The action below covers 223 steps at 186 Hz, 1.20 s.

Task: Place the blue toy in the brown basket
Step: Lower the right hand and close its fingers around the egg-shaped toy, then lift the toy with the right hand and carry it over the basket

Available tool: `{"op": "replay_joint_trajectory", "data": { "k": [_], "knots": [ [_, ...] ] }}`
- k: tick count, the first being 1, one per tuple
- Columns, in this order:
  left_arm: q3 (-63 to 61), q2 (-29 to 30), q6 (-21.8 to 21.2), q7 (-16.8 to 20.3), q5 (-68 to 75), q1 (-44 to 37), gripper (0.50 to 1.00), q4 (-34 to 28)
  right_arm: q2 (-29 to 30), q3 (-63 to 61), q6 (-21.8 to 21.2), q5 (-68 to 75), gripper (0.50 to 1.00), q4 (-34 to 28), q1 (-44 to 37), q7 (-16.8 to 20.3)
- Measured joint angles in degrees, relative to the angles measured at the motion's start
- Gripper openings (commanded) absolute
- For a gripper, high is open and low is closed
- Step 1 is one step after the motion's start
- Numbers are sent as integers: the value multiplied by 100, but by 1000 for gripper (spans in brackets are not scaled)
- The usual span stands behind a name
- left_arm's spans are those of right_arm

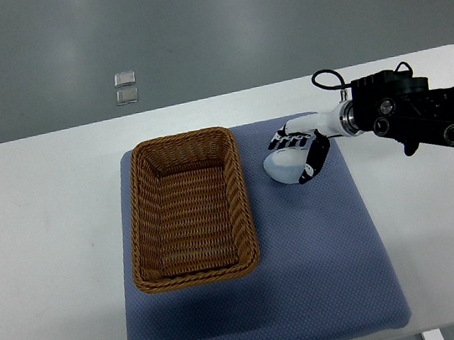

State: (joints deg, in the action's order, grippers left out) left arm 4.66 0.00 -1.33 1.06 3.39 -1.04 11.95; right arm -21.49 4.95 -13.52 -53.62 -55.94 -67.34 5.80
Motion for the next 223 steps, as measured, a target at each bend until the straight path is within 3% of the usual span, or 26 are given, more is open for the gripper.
{"op": "replay_joint_trajectory", "data": {
  "k": [26, 75, 167, 223],
  "knots": [
    [0, 0, 0, 0, 0, 0, 1000, 0, 11, 19, 45, -7, 754, 59, 79, -30],
    [0, 0, 0, 0, 0, -1, 1000, -6, 8, 32, 11, -36, 578, 100, 87, -69],
    [20, 0, 0, 0, -5, -1, 1000, -29, -386, -64, -363, 167, 584, -434, -994, -107],
    [20, 0, 0, 0, -5, -2, 1000, -13, 492, -33, -345, 717, 594, -428, -1478, -123]
  ]
}}
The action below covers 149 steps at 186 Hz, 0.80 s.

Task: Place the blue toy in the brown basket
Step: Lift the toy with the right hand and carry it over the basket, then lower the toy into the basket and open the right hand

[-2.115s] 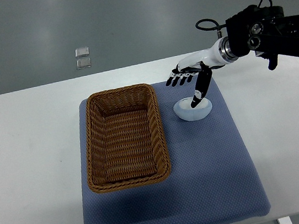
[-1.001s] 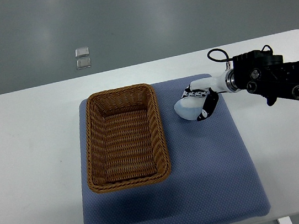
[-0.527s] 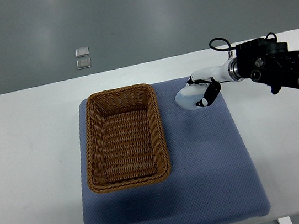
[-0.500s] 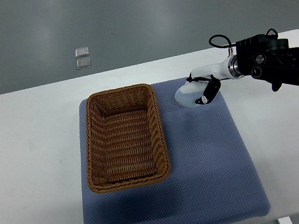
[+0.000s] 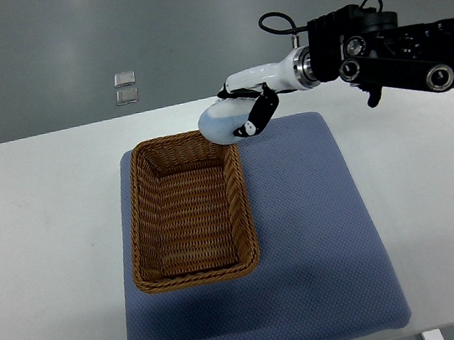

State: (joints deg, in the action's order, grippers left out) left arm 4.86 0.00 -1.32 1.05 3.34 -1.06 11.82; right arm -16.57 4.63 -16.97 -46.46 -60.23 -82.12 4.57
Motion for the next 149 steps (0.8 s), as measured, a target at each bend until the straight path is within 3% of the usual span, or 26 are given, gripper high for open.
{"op": "replay_joint_trajectory", "data": {
  "k": [65, 149],
  "knots": [
    [24, 0, 1, 0, 1, 1, 1000, -16, 1533, 187, 137, -11, 605, 742, -8, 0],
    [25, 0, 2, 0, 1, 0, 1000, -40, 1657, 371, 285, -10, 654, 945, 736, 8]
  ]
}}
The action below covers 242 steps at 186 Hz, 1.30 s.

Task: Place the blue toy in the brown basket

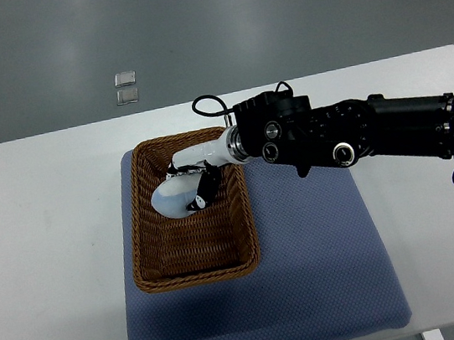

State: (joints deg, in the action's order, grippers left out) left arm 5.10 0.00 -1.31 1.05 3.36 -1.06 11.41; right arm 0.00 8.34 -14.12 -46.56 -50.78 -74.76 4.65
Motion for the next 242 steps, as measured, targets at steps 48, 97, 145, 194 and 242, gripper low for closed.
{"op": "replay_joint_trajectory", "data": {
  "k": [48, 97, 145, 194, 242],
  "knots": [
    [1, 0, 0, 0, 0, 0, 1000, -8, 0, -30, 231, 0, 756, 45, 406, -11],
    [-7, 0, 0, 0, 0, 0, 1000, -8, 0, -60, 278, -2, 809, 94, 465, -15],
    [-12, 0, -2, 0, 0, 1, 1000, -8, 0, -174, 228, 5, 817, 95, 389, -14],
    [-9, 0, -2, 0, -2, 0, 1000, -14, 0, -202, 202, 94, 829, 86, 203, -16],
    [-9, 0, -2, 0, -2, 0, 1000, -17, 0, -276, 183, 114, 844, 75, 122, -16]
  ]
}}
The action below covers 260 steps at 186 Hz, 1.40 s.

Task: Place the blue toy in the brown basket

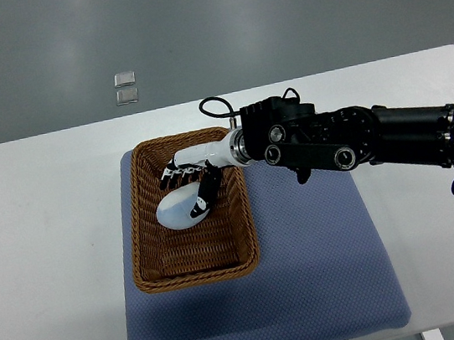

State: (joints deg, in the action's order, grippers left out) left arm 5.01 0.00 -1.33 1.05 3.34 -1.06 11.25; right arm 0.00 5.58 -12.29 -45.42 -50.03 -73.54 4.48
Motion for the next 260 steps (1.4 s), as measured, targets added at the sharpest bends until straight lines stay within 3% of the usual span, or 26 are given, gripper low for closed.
{"op": "replay_joint_trajectory", "data": {
  "k": [50, 87, 140, 186, 240, 260],
  "knots": [
    [-7, 0, 0, 0, 0, 1, 1000, 0, -39, -541, -189, 133, 846, -28, -321, -1],
    [-19, 0, 0, 0, 0, 0, 1000, 0, -727, -1590, -236, 328, 850, -23, -284, -4],
    [-37, 0, 2, 0, 1, 1, 1000, 11, -1571, -4362, -220, 1061, 852, -4, 1203, -102],
    [-45, 0, 2, 0, 4, 1, 1000, 35, -1201, -6511, -152, 2412, 854, 79, 2845, -888],
    [-45, 0, 2, 0, 4, 0, 1000, 27, -498, -6797, -79, 3787, 858, 505, 3473, -1721],
    [-44, 0, 2, 0, 4, 1, 1000, 40, -375, -6799, -80, 3965, 860, 683, 3499, -1865]
  ]
}}
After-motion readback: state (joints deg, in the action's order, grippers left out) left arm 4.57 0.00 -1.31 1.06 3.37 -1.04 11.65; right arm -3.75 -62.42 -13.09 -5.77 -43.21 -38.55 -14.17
